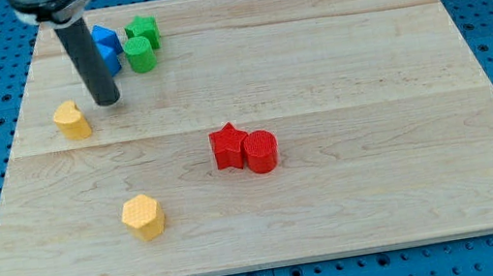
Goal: Place the green star vertical to the red blocks
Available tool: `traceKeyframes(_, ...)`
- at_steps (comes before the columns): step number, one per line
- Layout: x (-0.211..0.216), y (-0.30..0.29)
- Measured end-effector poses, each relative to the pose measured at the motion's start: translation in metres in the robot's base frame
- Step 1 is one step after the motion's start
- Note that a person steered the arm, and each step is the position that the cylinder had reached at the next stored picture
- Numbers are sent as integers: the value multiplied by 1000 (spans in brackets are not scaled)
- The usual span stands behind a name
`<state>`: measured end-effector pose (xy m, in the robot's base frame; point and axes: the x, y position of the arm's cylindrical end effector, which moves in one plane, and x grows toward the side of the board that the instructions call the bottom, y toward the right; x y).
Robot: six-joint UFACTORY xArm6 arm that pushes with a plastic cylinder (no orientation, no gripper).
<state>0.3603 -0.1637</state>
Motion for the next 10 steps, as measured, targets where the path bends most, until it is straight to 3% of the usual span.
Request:
traceKeyframes(4, -119, 11)
traceKeyframes(8, -143, 76)
traceKeyframes(10, -40, 147)
